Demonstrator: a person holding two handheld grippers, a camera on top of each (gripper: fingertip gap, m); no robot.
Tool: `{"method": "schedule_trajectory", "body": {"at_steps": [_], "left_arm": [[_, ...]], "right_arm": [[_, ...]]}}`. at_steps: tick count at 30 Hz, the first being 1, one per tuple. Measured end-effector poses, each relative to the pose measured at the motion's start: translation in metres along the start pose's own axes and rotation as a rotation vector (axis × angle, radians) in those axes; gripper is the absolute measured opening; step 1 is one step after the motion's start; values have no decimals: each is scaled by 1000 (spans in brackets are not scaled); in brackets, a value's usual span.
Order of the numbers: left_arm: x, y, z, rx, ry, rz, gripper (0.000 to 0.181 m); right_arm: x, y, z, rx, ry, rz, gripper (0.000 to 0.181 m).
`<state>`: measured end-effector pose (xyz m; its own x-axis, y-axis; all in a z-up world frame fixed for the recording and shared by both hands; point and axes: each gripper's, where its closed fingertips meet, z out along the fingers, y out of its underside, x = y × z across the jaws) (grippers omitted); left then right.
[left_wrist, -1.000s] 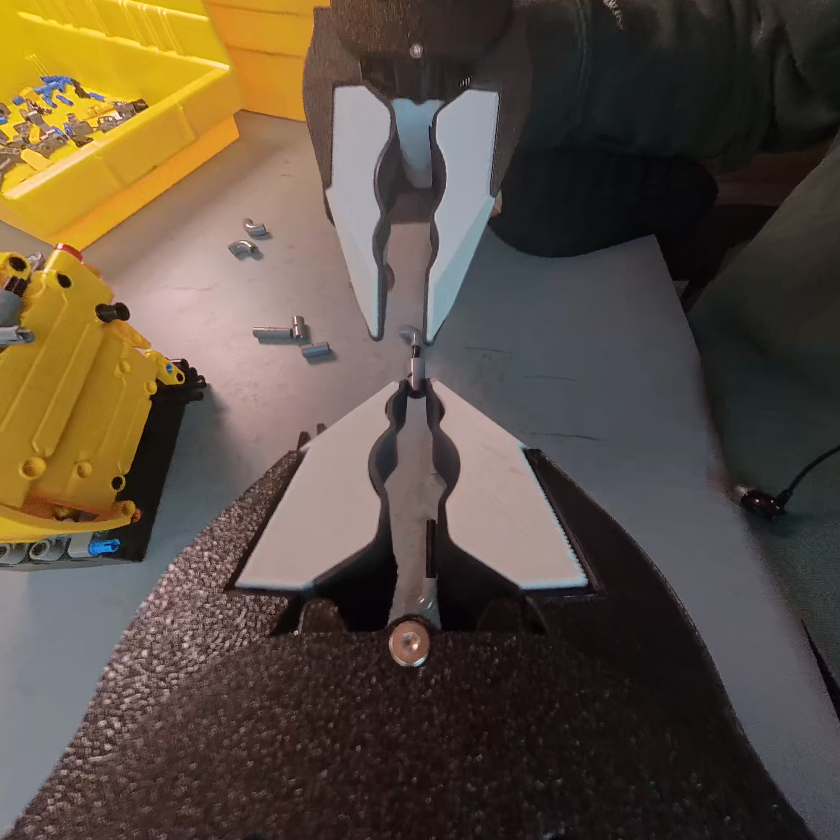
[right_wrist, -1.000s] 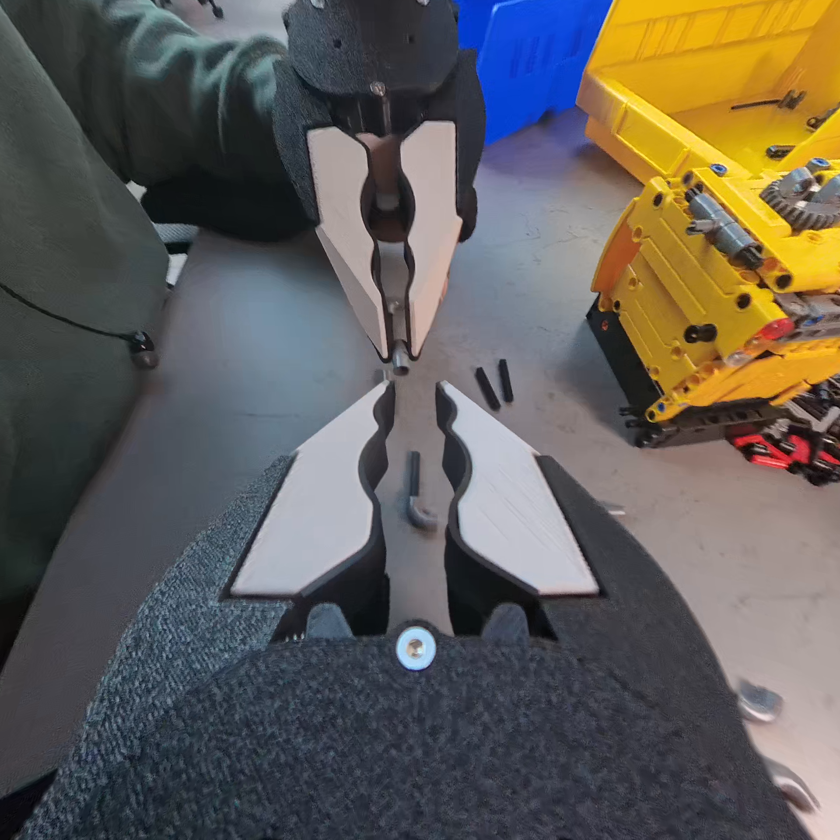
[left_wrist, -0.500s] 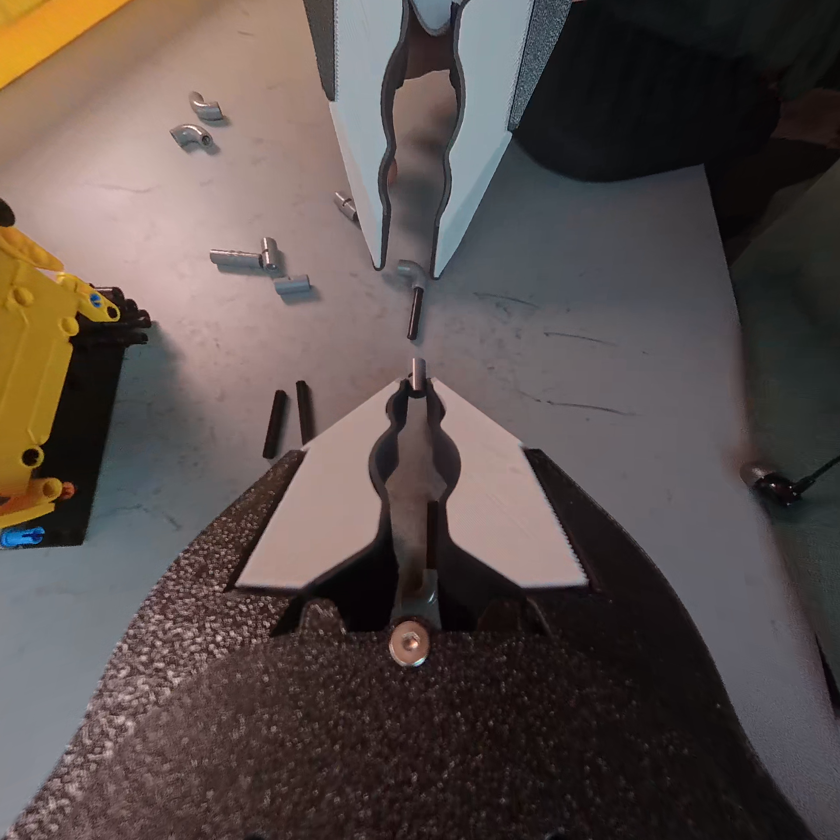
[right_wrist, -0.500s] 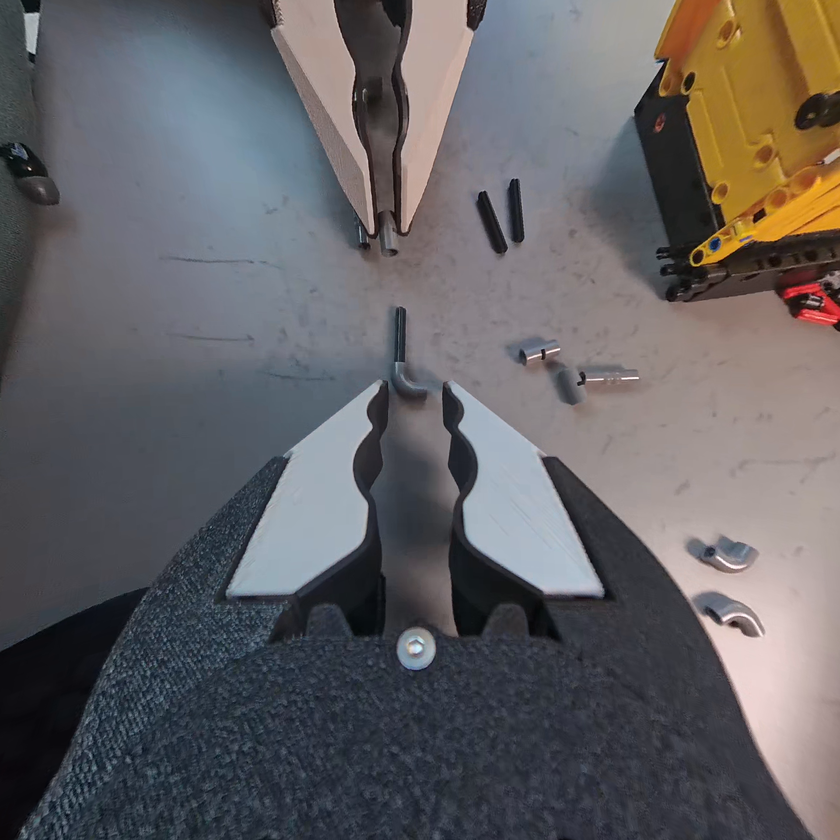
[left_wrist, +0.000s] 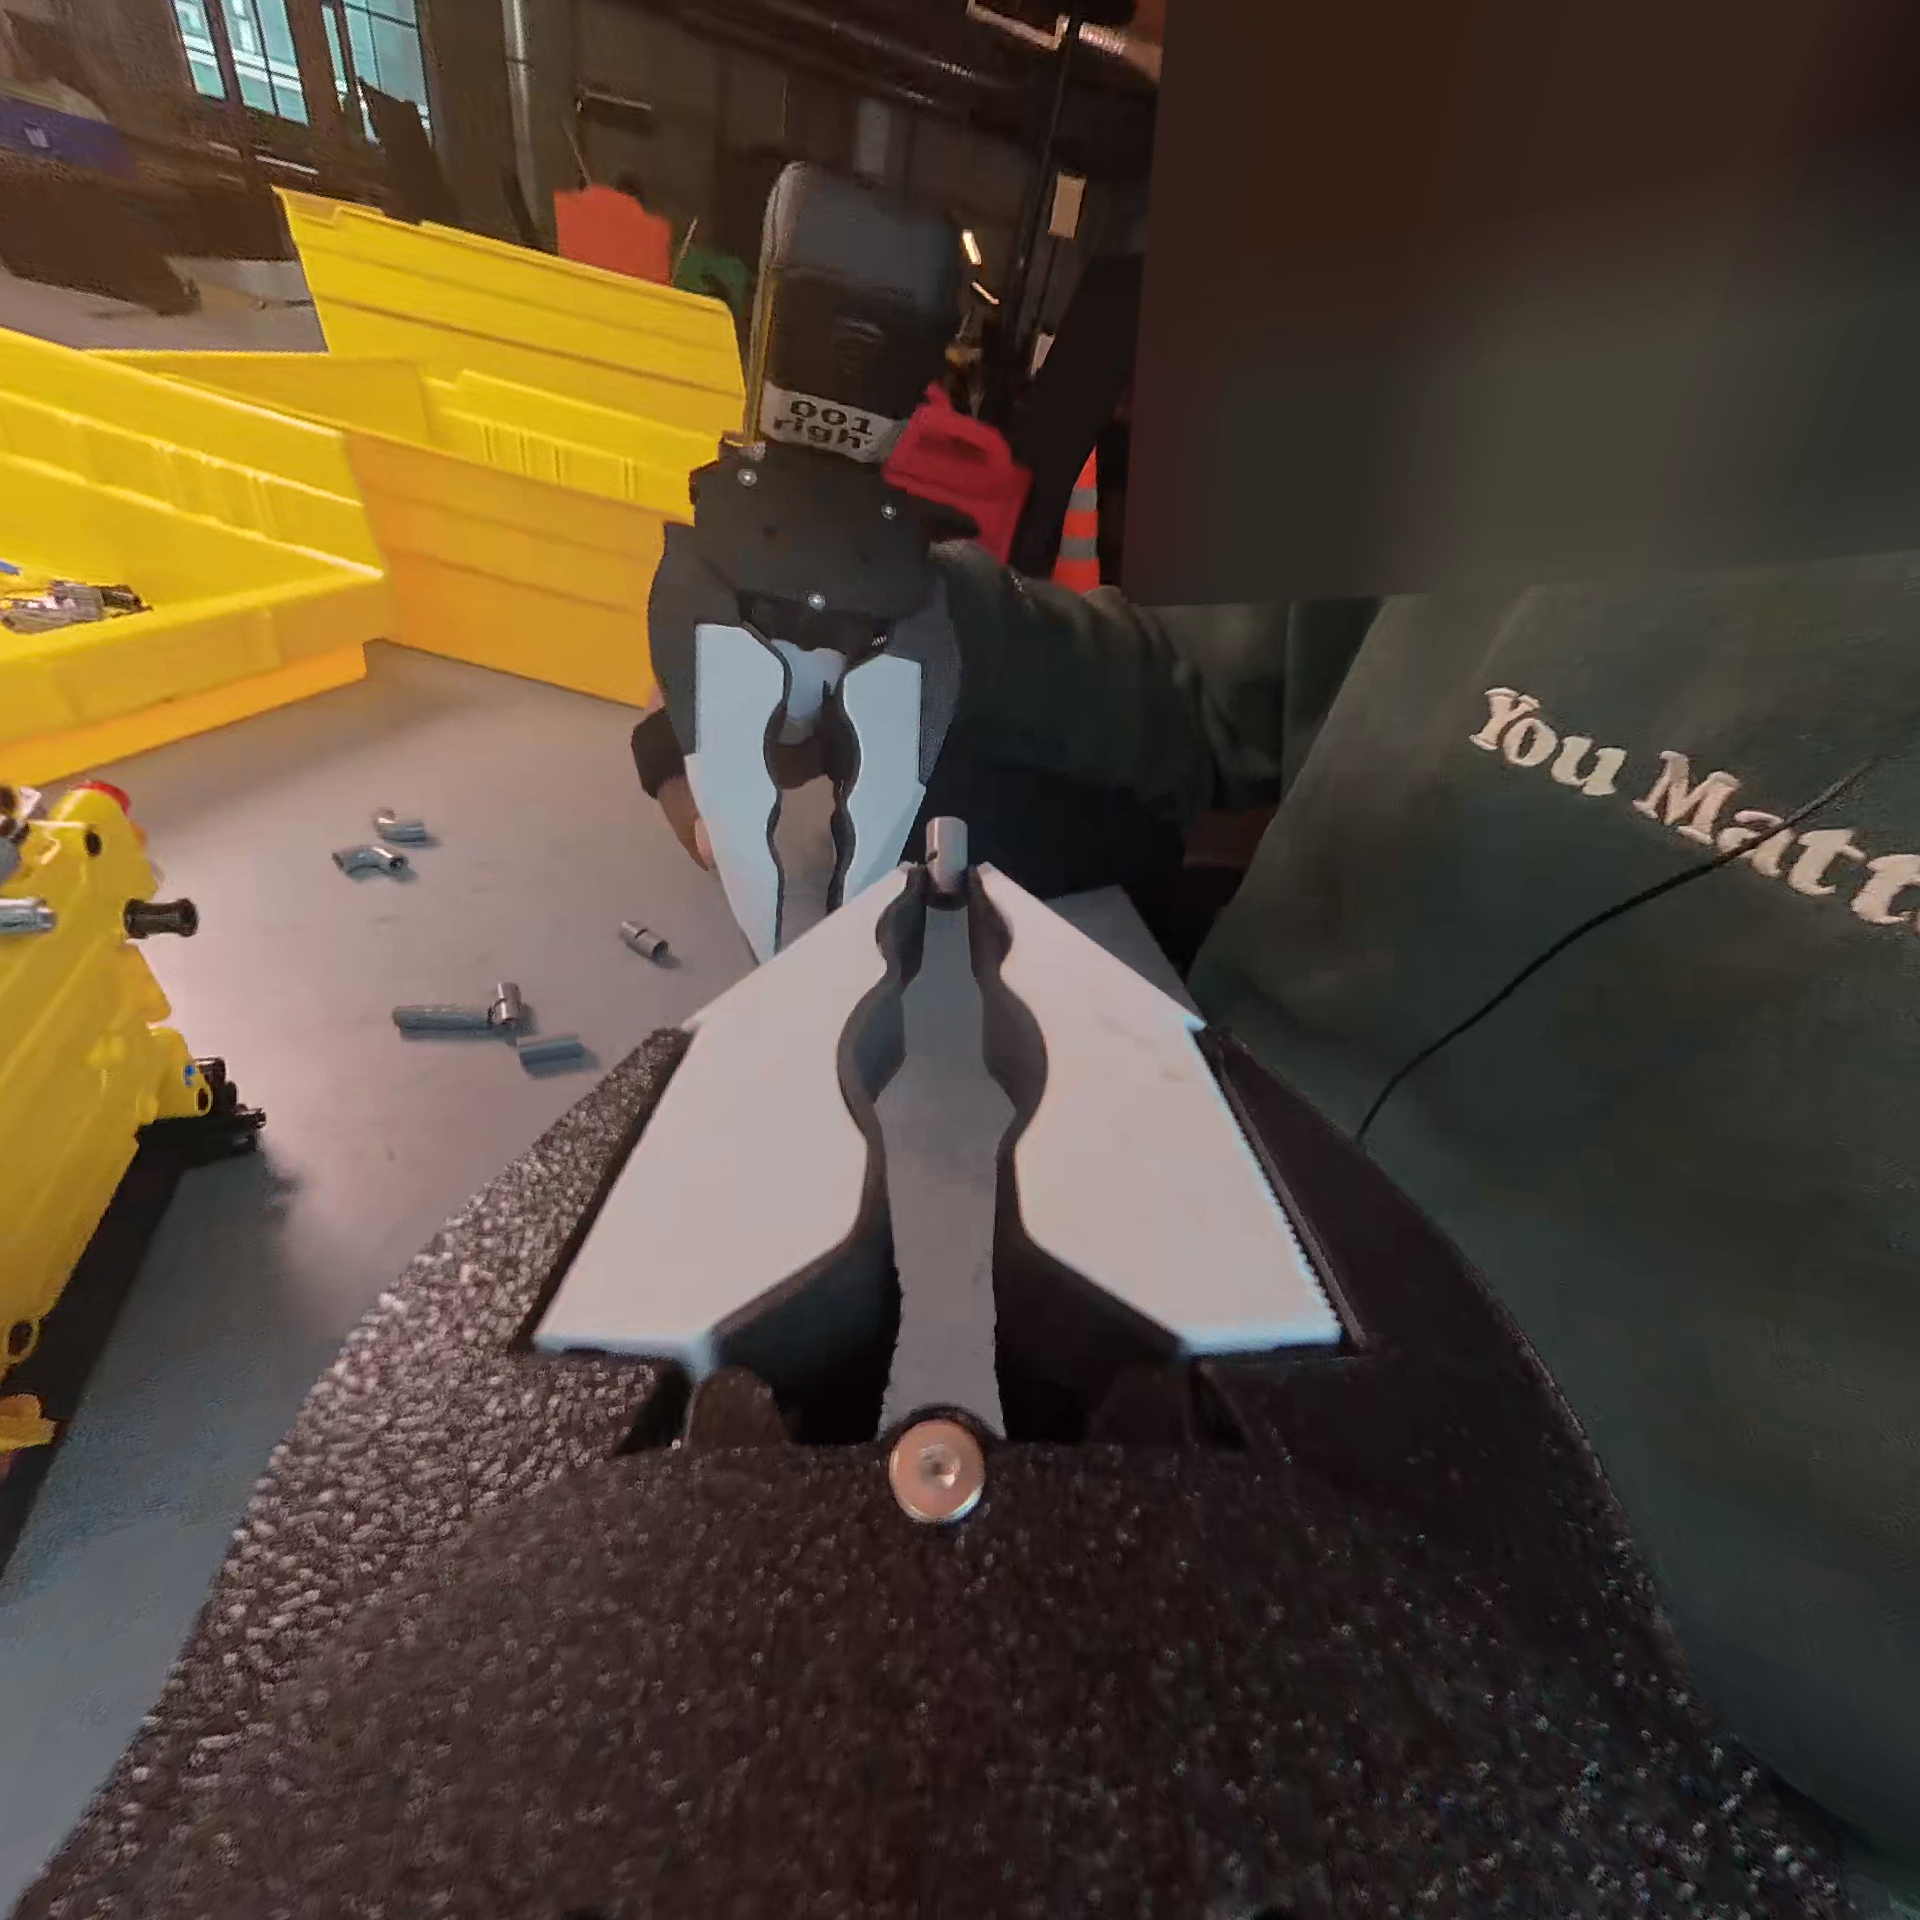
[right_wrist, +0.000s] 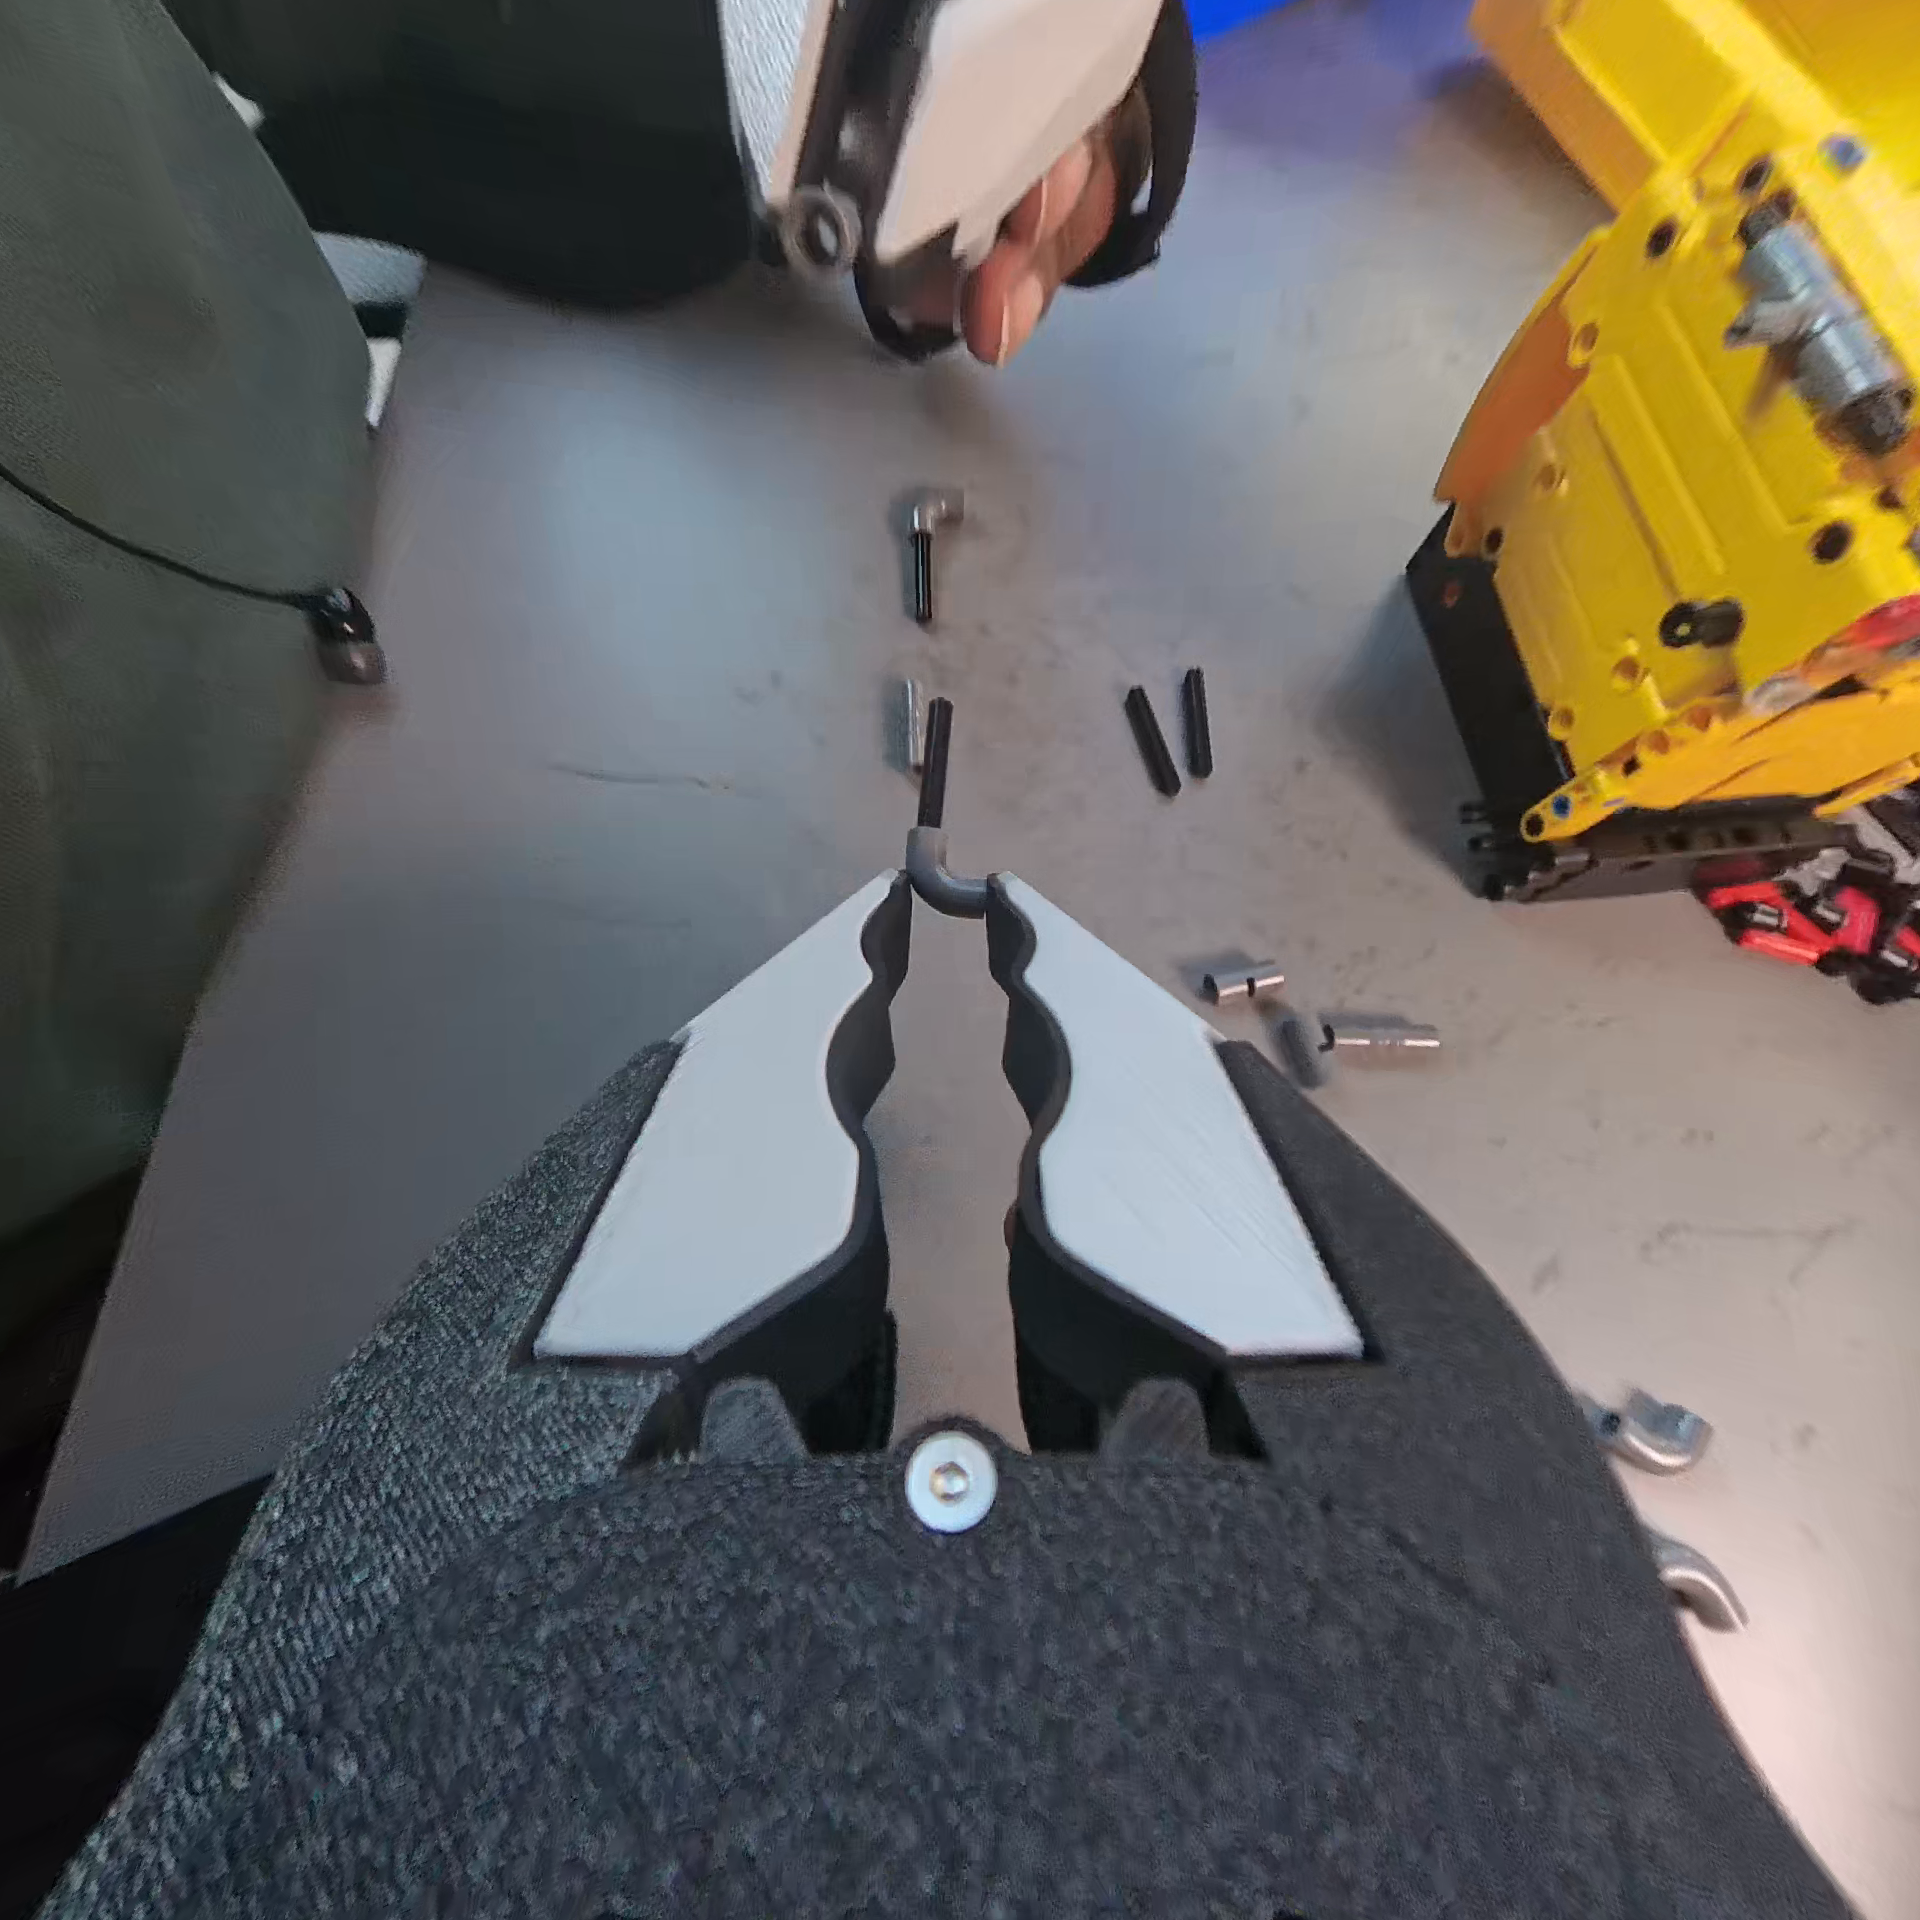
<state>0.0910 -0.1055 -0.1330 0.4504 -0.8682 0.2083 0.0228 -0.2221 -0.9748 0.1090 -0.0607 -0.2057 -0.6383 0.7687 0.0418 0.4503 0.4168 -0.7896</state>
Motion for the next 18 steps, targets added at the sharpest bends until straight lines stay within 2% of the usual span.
{"method": "schedule_trajectory", "body": {"at_steps": [3, 6, 13, 18], "left_arm": [[2, -2, -3, 15, 20, 0, 7], [-1, 5, -2, -23, 14, -4, 7], [-24, 51, 6, -309, -129, -11, 7], [-26, 68, 11, -417, -148, 0, 7]], "right_arm": [[-3, -19, -10, 95, -15, 10, 14], [-5, -24, -15, 122, -18, 18, 14], [-4, -11, -10, 39, -4, 12, 14], [-6, 3, 2, -41, -11, 4, 14]]}}
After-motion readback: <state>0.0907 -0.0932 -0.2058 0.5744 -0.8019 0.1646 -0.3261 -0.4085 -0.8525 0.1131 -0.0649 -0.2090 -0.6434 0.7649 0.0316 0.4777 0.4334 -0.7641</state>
